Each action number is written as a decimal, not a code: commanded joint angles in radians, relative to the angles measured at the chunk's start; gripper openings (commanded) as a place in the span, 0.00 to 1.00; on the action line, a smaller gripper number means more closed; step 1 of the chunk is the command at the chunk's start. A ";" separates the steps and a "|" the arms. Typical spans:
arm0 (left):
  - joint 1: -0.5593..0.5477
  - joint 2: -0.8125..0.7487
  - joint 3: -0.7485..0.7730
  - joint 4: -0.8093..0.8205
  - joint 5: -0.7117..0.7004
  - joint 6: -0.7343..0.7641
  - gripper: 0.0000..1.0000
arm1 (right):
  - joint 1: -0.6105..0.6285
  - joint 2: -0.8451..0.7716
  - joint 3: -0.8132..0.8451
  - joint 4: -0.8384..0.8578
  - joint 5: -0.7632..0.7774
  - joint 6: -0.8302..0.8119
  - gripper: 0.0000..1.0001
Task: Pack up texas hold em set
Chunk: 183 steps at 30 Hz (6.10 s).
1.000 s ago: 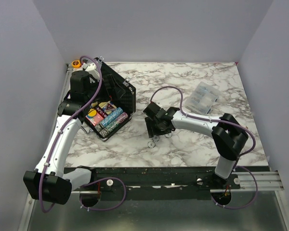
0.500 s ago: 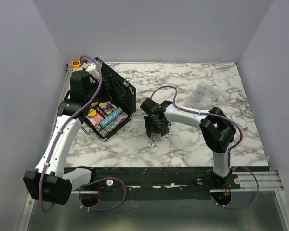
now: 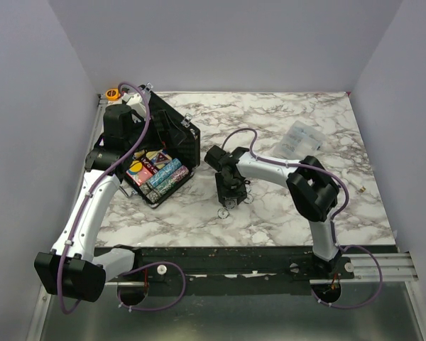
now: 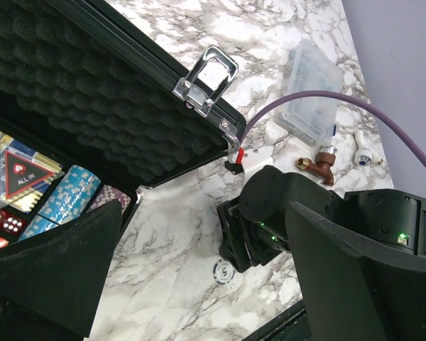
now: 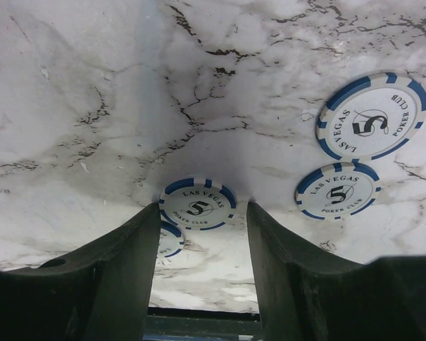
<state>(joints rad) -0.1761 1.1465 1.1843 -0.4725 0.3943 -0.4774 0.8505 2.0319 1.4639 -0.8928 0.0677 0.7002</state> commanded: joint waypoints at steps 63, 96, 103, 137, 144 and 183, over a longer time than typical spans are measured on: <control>0.000 -0.008 -0.006 0.022 0.035 -0.007 0.96 | 0.104 -0.042 -0.009 0.014 -0.031 0.091 0.37; -0.004 -0.002 -0.006 0.021 0.038 -0.009 0.96 | 0.077 -0.194 -0.036 0.006 0.150 0.110 0.90; -0.005 -0.005 -0.006 0.021 0.039 -0.007 0.96 | -0.153 -0.275 -0.198 0.081 -0.017 0.130 0.98; -0.006 0.003 -0.006 0.023 0.047 -0.010 0.96 | -0.160 -0.049 -0.145 0.040 0.017 -0.042 0.59; -0.006 -0.001 -0.006 0.022 0.045 -0.009 0.96 | -0.154 -0.038 -0.147 0.052 0.010 -0.041 0.54; -0.013 -0.001 -0.006 0.019 0.036 -0.006 0.96 | 0.066 -0.102 -0.018 -0.011 -0.022 0.036 0.26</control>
<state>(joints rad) -0.1837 1.1511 1.1831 -0.4656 0.4202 -0.4835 0.8806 1.9369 1.4097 -0.8814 0.0788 0.7002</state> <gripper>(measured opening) 0.966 0.416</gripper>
